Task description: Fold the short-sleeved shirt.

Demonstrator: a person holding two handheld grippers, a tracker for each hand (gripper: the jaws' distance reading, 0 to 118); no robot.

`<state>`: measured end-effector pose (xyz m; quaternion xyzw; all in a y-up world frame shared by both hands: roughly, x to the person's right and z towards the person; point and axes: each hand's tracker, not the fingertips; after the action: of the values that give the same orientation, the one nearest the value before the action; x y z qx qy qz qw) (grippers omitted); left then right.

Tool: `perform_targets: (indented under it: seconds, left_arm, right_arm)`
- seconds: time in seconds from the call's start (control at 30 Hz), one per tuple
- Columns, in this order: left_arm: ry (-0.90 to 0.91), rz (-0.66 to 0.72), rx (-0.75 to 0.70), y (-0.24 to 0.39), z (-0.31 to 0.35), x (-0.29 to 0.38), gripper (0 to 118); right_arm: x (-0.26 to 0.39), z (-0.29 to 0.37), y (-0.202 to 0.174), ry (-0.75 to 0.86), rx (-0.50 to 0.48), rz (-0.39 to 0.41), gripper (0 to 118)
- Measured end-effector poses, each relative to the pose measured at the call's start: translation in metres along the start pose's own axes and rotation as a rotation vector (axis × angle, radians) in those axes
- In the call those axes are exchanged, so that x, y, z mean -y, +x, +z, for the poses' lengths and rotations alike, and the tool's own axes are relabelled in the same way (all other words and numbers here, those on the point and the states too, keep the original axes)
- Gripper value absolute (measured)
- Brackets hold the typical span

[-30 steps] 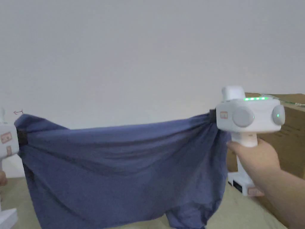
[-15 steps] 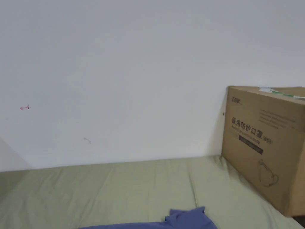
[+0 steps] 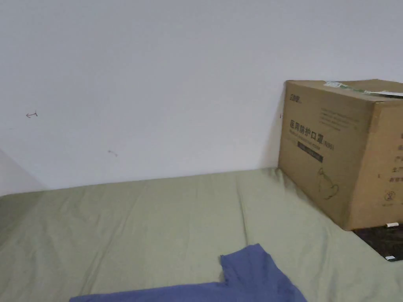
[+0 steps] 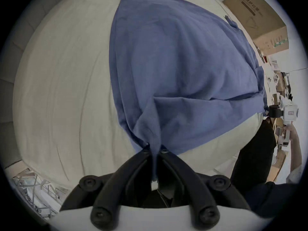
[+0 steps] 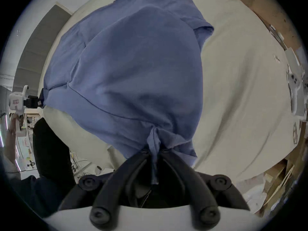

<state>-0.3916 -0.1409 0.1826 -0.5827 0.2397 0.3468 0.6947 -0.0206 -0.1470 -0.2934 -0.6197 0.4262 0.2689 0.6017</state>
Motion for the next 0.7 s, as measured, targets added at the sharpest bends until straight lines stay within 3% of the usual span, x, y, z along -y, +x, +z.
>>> perform_targets:
  seconds: [0.07,0.1,0.13,0.17,0.2,0.23,0.33,0.5,0.57,0.6,0.63,0.67,0.7]
  left_arm:
    - [0.034,0.013,0.011,0.002,0.01,0.007,4]
    - [0.059,0.022,0.017,0.004,0.017,0.011,10]
    - [0.092,0.022,0.019,0.006,0.023,0.015,31]
    - [0.113,0.017,0.013,0.008,0.029,0.02,81]
    - [0.128,0.007,0.004,0.01,0.032,0.023,108]
    - [0.178,-0.003,0.009,-0.005,0.029,0.018,114]
    - [0.282,-0.015,0.051,-0.001,0.052,0.022,111]
    - [0.607,0.031,0.09,0.033,0.119,0.025,111]
    - [0.785,0.041,0.031,0.045,0.141,0.026,105]
    - [0.845,0.036,0.009,0.051,0.148,0.027,95]
    - [0.902,0.039,-0.019,0.056,0.152,0.024,74]
    - [0.942,0.051,-0.046,0.062,0.154,0.023,36]
    - [0.969,0.062,-0.069,0.067,0.154,0.022,8]
  right_arm:
    - [0.007,0.011,-0.006,0.067,0.016,-0.011,5]
    - [0.01,0.017,-0.009,0.094,0.028,-0.013,13]
    - [0.009,0.018,-0.007,0.115,0.05,-0.013,34]
    - [0.012,0.023,-0.01,0.134,0.069,-0.011,83]
    - [0.015,0.027,-0.013,0.147,0.065,-0.008,106]
    - [0.017,0.036,-0.017,0.195,0.047,-0.014,110]
    - [0.016,0.06,-0.032,0.247,-0.001,-0.036,110]
    - [0.008,0.103,-0.059,0.516,0.019,-0.04,110]
    - [0.004,0.121,-0.074,0.676,0.003,-0.009,106]
    - [0.004,0.126,-0.08,0.744,-0.005,0.001,97]
    - [0.002,0.13,-0.087,0.82,-0.013,-0.004,74]
    - [0.004,0.134,-0.099,0.869,0.0,-0.017,27]
    - [0.004,0.135,-0.106,0.914,0.022,-0.049,0]
